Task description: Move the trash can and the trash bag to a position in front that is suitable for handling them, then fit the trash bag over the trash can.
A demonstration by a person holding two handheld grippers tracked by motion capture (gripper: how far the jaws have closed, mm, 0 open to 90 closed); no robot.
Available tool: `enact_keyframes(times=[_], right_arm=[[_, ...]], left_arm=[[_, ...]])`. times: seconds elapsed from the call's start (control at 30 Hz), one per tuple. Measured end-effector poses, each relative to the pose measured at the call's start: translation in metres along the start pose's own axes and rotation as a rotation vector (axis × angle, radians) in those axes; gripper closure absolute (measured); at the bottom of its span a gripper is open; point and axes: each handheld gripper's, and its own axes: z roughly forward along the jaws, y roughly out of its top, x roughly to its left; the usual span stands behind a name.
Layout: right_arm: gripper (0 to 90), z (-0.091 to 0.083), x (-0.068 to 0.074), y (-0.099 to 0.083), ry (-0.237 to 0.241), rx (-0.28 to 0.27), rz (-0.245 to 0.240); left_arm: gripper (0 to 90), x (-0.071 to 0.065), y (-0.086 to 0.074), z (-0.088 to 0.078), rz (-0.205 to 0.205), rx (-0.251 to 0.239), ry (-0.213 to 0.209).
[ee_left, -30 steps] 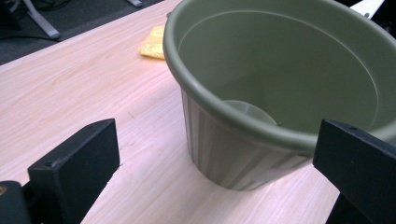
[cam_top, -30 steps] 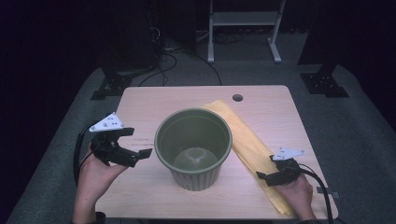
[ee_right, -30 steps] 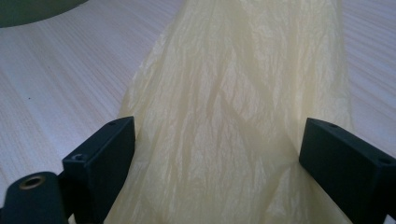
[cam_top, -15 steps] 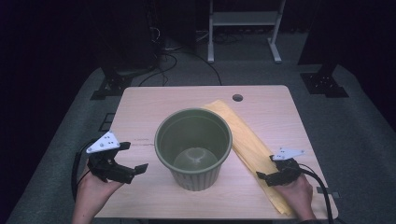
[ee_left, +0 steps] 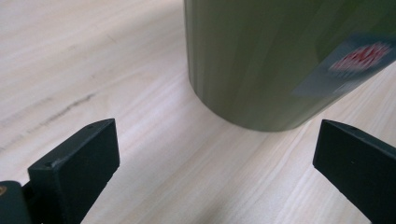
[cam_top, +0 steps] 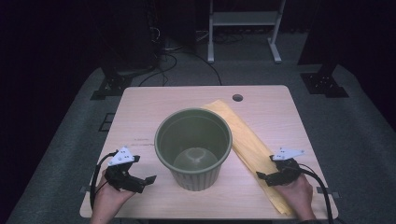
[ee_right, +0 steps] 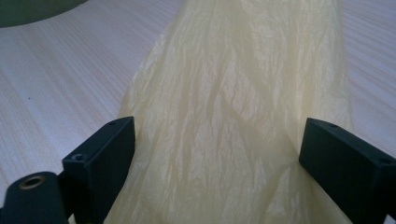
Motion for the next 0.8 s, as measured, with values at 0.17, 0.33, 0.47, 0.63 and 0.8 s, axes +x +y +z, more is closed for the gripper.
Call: enact_keyframes(times=[0.17, 0.33, 0.47, 0.63, 0.8], right_arm=[[9.8, 0.000, 0.000, 0.000, 0.000, 0.000, 0.000], [9.8, 0.000, 0.000, 0.000, 0.000, 0.000, 0.000], [9.8, 0.000, 0.000, 0.000, 0.001, 0.000, 0.000], [9.8, 0.000, 0.000, 0.000, 0.000, 0.000, 0.000], [9.8, 0.000, 0.001, 0.000, 0.005, -0.001, -0.004]], left_arm=[[0.0, 0.000, -0.008, 0.014, 0.004, 0.013, -0.005], [0.0, -0.001, -0.015, 0.030, 0.019, 0.017, 0.002], [0.0, -0.002, -0.020, 0.040, 0.030, 0.036, 0.004], [0.0, -0.001, -0.025, 0.049, 0.037, 0.063, 0.005], [0.0, 0.002, -0.031, 0.057, 0.051, 0.080, 0.035]])
